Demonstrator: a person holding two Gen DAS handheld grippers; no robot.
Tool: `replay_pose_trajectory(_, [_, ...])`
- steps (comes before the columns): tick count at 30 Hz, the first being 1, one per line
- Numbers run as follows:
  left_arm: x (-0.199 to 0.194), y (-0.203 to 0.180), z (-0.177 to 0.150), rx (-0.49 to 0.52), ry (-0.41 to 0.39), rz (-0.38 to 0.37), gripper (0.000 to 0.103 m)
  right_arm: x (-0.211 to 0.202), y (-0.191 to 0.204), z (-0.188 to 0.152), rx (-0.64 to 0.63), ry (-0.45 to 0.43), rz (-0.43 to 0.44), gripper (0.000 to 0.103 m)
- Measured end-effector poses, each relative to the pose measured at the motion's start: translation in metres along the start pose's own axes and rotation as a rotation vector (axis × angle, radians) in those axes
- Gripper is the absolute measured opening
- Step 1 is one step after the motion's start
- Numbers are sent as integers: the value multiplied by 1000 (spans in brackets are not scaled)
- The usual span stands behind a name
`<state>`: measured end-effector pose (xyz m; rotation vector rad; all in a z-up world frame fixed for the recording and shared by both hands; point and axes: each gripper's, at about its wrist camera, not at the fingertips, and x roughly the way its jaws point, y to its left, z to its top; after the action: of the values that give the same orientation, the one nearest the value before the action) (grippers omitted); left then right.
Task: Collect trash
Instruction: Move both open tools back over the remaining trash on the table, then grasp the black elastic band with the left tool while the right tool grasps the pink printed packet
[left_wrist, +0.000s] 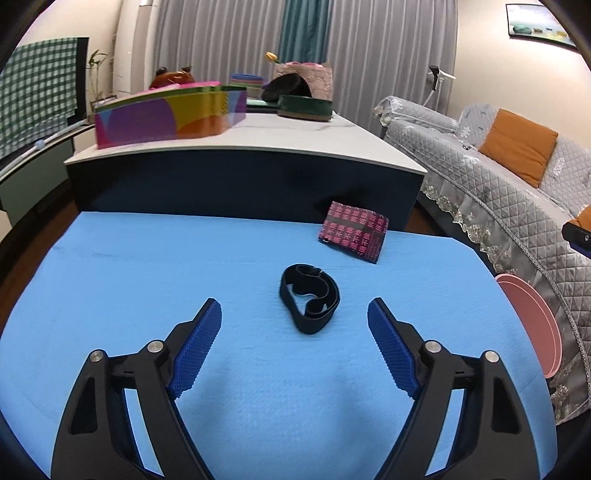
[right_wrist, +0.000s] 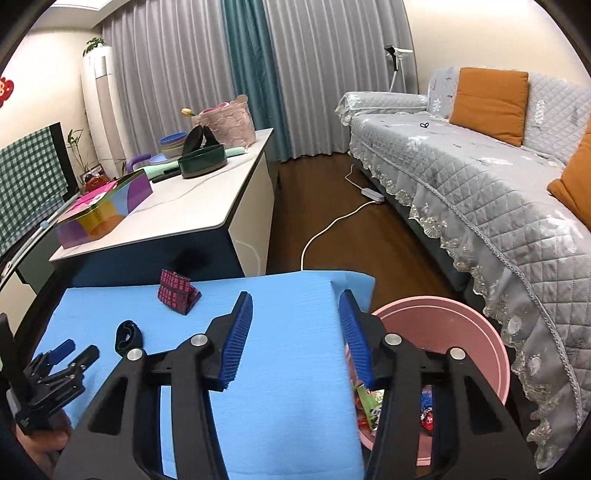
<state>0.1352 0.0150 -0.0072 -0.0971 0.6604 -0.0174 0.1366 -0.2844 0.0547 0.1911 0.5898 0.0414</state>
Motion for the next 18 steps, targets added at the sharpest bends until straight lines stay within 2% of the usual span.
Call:
replay_pose_trajectory(12, [37,-7,4,11,75,-8,78,33,17,0,2,43,39,49])
replay_pose_trajectory(15, [44,-5,3,10,107,-10,73,42,23,-2,5,55,53,49])
replay_pose_trajectory(18, [52,-4,1,9,144,-12,72,51,30,-5,6,66,72,46])
